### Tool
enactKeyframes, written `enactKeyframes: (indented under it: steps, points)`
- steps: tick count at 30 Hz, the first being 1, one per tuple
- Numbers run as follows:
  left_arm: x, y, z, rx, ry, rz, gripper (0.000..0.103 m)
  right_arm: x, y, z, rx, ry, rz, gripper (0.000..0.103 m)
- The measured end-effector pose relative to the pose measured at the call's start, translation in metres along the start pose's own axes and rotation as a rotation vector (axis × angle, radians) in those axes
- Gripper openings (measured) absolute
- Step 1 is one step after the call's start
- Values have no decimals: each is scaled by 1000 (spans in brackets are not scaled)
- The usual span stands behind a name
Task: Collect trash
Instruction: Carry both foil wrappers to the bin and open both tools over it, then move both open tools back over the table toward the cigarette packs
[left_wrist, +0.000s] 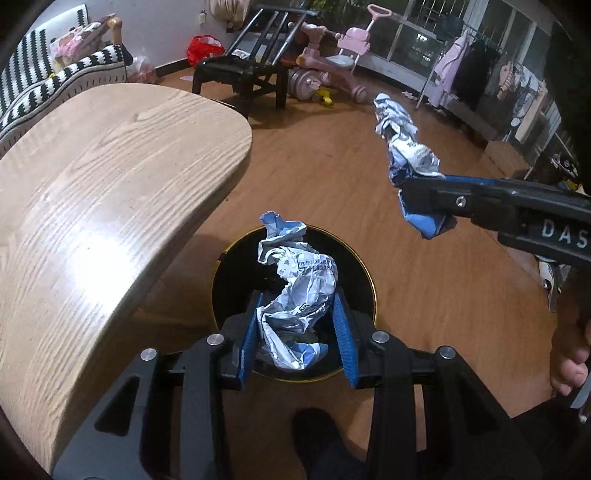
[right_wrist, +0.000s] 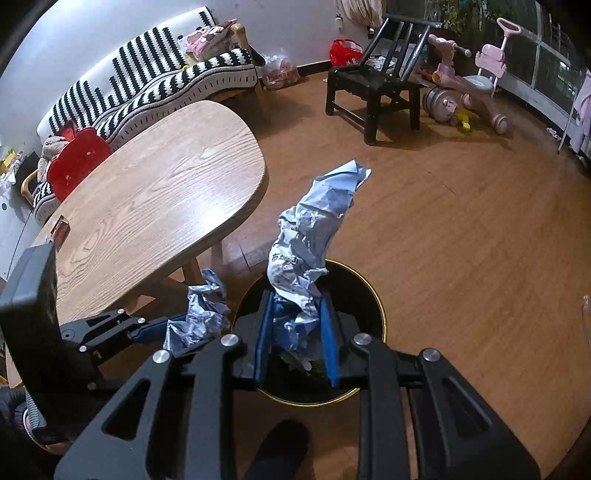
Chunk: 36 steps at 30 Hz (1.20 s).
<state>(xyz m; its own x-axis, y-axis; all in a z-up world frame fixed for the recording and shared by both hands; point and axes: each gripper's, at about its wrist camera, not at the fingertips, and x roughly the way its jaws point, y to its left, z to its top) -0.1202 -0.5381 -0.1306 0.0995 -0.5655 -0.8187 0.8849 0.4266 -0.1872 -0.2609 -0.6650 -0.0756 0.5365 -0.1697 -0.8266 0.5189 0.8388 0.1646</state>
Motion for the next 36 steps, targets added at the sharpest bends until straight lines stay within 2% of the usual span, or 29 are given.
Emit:
enactKeyframes:
  steps: [1,2,3,4,5,14,18,22,24,27,32,36]
  points:
    - [2,0,1,5,4,2,47,1,-1,0,-1,4,0,26]
    - [4,0,4,9,8,1,55,1,-2,1,-1,8,-1,34]
    - [5,0,4,13,8,3,72,1,-2,1,-1,6,-7,44]
    - [4,0,4,14,-3,15,81,0,-3,1,-3,-3,-15,64]
    - [3,1,3,12,-11,20,82,-2,-2,2,-7,-16,-26,71]
    - [-15,5,1,19,-35,17,82,-9,16,11,-32,-39,-10,71]
    - [-47,19,-4,12,-81,41,84,-15,39,18,-66,-63,5,72]
    - [-97,56,-18,-24,-161,102,89,-21,81,30,-121,-100,40,78]
    - [-121,82,-30,-48,-200,161,91,-20,113,37,-155,-114,75,78]
    - [-152,131,-50,-113,-200,275,91,-14,156,45,-198,-122,123,80]
    - [-203,237,-96,-327,-186,482,91,11,256,53,-314,-100,213,80]
    - [-228,310,-126,-504,-180,589,92,34,337,54,-415,-88,264,84]
